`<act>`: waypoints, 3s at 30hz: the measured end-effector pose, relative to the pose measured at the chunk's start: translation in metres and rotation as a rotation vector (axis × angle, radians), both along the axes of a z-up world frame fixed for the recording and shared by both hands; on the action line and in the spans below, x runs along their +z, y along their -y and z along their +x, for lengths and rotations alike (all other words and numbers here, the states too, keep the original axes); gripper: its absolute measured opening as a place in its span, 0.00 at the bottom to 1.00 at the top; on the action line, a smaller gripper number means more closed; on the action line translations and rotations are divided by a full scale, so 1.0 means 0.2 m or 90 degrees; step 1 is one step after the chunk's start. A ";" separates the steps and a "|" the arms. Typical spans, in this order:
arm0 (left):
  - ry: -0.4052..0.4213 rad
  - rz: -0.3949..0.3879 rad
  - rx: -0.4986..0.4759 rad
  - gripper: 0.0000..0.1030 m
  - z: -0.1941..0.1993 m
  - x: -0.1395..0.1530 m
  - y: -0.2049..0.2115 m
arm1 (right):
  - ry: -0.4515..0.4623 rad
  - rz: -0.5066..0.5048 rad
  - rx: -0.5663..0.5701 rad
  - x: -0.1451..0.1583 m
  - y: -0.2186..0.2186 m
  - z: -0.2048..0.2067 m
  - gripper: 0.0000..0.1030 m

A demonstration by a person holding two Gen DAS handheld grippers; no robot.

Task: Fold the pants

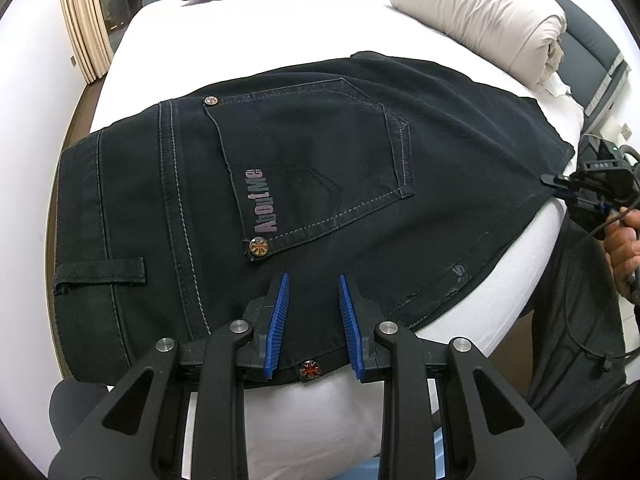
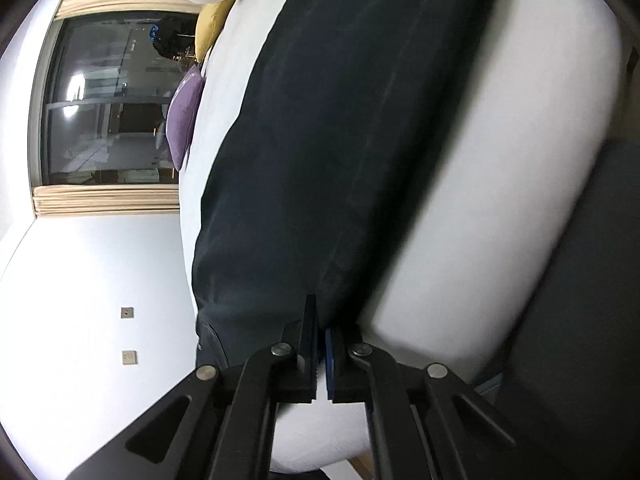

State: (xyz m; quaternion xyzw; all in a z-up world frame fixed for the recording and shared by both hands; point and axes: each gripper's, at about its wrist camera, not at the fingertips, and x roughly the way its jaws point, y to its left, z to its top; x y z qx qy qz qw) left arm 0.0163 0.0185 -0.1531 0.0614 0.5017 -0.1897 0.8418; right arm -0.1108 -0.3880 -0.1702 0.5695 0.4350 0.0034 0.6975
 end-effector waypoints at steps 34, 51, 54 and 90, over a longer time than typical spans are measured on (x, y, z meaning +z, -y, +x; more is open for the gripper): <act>0.030 -0.065 0.006 0.25 0.39 0.09 0.33 | 0.112 0.013 0.271 0.04 -0.59 0.86 0.38; 0.006 -0.079 0.030 0.24 0.43 -0.07 0.21 | 0.020 -0.203 -0.205 -0.06 1.20 0.84 0.00; 0.003 -0.064 0.040 0.24 0.43 -0.04 0.21 | -0.004 -0.328 -0.192 0.15 1.22 0.87 0.02; 0.084 -0.095 0.129 0.24 0.40 0.01 -0.07 | 0.187 -0.069 0.243 0.13 -0.44 1.18 0.10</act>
